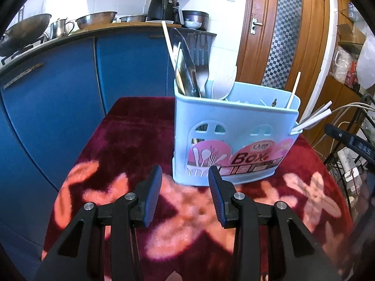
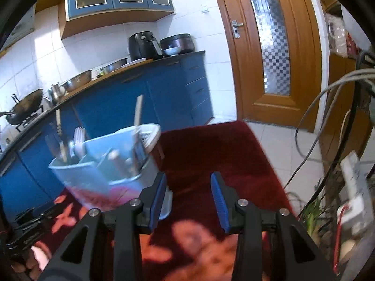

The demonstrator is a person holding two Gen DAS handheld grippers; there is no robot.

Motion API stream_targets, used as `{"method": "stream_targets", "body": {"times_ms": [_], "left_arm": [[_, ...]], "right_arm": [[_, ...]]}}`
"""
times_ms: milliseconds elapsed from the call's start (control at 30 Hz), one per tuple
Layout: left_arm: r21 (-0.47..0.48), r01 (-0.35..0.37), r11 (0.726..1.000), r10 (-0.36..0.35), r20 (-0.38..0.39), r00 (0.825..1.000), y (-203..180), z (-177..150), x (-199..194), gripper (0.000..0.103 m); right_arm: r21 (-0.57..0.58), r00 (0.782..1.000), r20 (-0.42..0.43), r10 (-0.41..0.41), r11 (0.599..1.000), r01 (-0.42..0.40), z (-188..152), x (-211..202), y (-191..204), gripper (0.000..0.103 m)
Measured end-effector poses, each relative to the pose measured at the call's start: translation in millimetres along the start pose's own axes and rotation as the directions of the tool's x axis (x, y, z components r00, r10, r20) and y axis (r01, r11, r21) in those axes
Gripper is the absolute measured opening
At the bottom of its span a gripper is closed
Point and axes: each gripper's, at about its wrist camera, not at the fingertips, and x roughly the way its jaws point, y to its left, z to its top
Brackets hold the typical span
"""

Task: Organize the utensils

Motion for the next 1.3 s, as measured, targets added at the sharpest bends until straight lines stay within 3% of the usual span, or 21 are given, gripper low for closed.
{"method": "stream_targets", "body": {"times_ms": [233,467,533,633,800,967,1300], "left_arm": [[0.006,0.008,1.0,-0.008,0.005,1.0,-1,8,3,0.042],[0.005,0.013,1.0,-0.014,0.007,1.0,1,12,5,0.042],[0.005,0.009,1.0,-0.009,0.007,1.0,2,13,7,0.042],[-0.002,0.009,1.0,-0.009,0.004,1.0,3,13,7,0.042],[-0.009,0.007,1.0,-0.007,0.004,1.0,6,13,8,0.042],[-0.028,0.01,1.0,-0.01,0.003,1.0,12,16,10,0.042],[-0.037,0.005,0.999,-0.005,0.006,1.0,18,20,10,0.042]], "right_arm": [[-0.093,0.997,-0.038,0.061,0.994,-0.064,20,52,-5,0.041],[-0.218,0.978,-0.078,0.193,0.954,-0.206,32,86,15,0.041],[-0.242,0.97,-0.098,0.224,0.94,-0.241,30,89,22,0.04],[-0.293,0.968,-0.093,0.231,0.923,-0.249,26,86,32,0.025],[-0.284,0.962,-0.097,0.256,0.919,-0.274,24,83,31,0.023],[-0.282,0.956,-0.096,0.278,0.913,-0.294,13,72,35,0.012],[-0.292,0.96,-0.105,0.26,0.915,-0.28,3,59,41,0.011]]}}
